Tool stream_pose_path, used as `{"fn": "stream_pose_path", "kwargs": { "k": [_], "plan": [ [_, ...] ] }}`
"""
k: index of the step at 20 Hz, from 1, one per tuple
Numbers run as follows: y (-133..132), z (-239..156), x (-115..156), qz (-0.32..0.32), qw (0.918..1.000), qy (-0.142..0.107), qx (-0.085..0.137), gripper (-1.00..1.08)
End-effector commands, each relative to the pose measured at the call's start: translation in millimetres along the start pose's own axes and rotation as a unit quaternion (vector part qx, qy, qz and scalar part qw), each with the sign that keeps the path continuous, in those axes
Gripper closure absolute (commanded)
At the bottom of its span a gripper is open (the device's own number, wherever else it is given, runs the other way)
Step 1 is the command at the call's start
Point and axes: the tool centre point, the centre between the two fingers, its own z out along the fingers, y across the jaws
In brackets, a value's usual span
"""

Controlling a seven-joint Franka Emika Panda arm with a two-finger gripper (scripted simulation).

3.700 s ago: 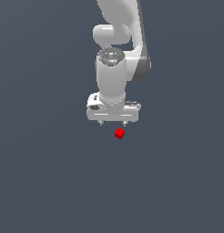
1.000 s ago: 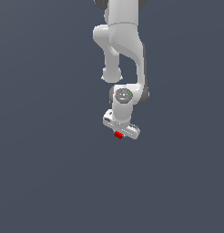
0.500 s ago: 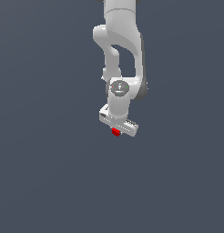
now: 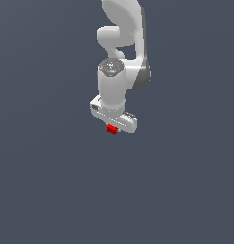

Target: Pick up the red cube and move it to a goal position.

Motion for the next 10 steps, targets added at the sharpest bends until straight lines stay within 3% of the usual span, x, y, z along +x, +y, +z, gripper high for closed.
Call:
{"fn": "stream_pose_path", "kwargs": {
  "k": [1,10],
  "plan": [
    [10,-29,9,0.000,1.0000,0.000,0.000,1.08],
    [39,-119,40,0.000,1.0000,0.000,0.000,1.08]
  ]
}}
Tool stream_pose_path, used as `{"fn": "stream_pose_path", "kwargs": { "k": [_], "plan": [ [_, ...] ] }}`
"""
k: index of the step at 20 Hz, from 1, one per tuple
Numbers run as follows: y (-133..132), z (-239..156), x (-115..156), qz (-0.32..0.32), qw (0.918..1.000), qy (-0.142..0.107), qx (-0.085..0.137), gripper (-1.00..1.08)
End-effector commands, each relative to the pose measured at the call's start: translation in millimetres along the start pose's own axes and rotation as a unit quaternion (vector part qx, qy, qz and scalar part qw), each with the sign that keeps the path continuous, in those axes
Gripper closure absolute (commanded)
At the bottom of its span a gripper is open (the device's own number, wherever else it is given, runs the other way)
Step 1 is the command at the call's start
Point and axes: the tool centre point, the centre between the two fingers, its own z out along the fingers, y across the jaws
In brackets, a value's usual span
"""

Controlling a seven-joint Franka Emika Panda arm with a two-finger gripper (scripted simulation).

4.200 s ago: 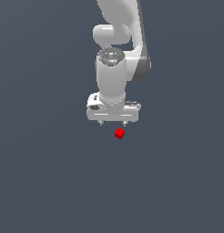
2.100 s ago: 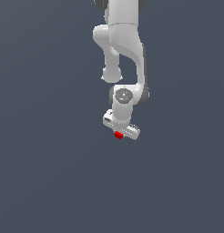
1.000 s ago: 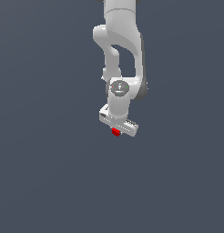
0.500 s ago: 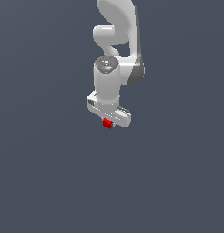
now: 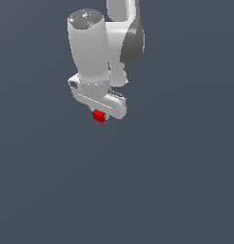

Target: Pick up the red cube and move it to a goal position.

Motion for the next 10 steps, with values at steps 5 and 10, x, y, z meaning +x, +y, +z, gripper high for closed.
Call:
{"fn": "stream_pose_path", "kwargs": {
  "k": [5,10],
  "plan": [
    [14,-47,17,-0.001,1.0000,0.000,0.000,1.08],
    [20,-67,25,-0.001,1.0000,0.000,0.000,1.08]
  ]
}}
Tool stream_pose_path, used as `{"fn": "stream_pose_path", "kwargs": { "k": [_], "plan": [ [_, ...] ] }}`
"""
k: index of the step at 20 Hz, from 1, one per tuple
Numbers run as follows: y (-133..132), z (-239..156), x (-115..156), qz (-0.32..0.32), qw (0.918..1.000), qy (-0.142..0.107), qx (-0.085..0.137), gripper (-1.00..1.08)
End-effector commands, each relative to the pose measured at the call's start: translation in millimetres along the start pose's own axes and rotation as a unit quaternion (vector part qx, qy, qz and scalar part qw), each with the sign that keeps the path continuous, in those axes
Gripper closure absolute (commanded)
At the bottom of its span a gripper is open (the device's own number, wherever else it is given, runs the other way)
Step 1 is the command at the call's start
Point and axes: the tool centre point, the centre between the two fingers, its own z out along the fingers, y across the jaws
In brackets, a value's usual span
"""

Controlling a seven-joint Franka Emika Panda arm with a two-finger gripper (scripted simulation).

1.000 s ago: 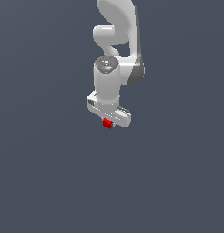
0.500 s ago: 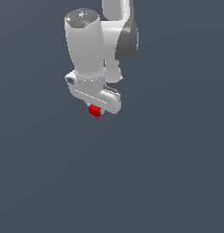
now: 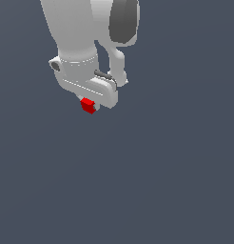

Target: Pick up the red cube and move it to a goal position.

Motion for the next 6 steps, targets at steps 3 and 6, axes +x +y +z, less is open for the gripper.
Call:
{"fn": "stream_pose_path", "kwargs": {
  "k": [3,6],
  "plan": [
    [3.0,-11.3,4.8,0.000,1.0000,0.000,0.000,1.08],
    [3.4,-13.1,5.7,0.000,1.0000,0.000,0.000,1.08]
  ]
}}
